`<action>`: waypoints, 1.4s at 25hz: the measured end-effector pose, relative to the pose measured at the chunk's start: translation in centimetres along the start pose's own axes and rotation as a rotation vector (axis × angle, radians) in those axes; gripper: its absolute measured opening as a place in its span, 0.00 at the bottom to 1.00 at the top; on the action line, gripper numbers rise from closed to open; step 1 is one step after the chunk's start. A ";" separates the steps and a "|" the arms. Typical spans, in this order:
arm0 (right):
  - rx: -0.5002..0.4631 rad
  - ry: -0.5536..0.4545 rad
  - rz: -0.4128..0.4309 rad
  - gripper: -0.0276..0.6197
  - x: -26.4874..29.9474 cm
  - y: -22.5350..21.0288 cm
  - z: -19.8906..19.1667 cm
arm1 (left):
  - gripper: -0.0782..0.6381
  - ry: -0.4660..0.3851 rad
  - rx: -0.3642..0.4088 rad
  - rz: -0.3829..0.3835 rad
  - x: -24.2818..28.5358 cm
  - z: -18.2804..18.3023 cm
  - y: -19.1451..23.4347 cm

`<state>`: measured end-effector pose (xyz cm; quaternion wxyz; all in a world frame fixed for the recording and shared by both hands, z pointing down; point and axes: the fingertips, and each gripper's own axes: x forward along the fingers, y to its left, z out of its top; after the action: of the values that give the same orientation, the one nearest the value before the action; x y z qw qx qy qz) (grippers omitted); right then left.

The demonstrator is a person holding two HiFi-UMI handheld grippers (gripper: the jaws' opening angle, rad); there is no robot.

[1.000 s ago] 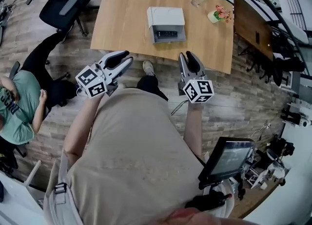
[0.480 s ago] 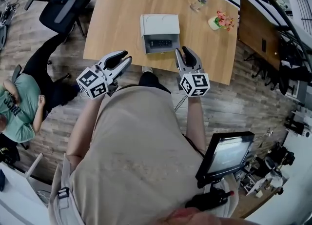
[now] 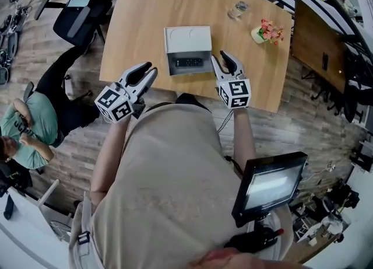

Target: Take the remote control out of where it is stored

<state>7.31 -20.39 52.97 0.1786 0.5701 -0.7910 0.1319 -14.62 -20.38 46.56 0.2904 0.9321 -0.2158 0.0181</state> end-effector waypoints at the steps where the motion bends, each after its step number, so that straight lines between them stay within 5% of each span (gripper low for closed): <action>1: -0.021 0.022 0.010 0.24 0.4 -0.6 -0.7 | 0.25 0.007 -0.002 0.012 0.6 -0.2 0.1; 9: -0.259 0.208 0.147 0.24 3.3 -1.2 -5.7 | 0.25 0.040 0.025 0.135 3.2 -1.1 0.9; 15: -0.483 0.336 0.350 0.24 5.8 1.0 -11.6 | 0.25 0.049 0.020 0.210 4.6 -2.7 1.5; 26: -0.585 0.466 0.611 0.24 8.9 4.0 -18.8 | 0.17 0.081 -0.055 0.364 5.2 -7.8 3.6; 35: -0.620 0.499 0.633 0.25 11.0 4.3 -21.5 | 0.12 0.115 -0.052 0.388 5.5 -9.6 4.6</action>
<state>2.97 -19.58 77.04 0.4742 0.1737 -0.8602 0.0709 -10.61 -20.65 57.88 0.3174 0.8625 -0.3749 0.1215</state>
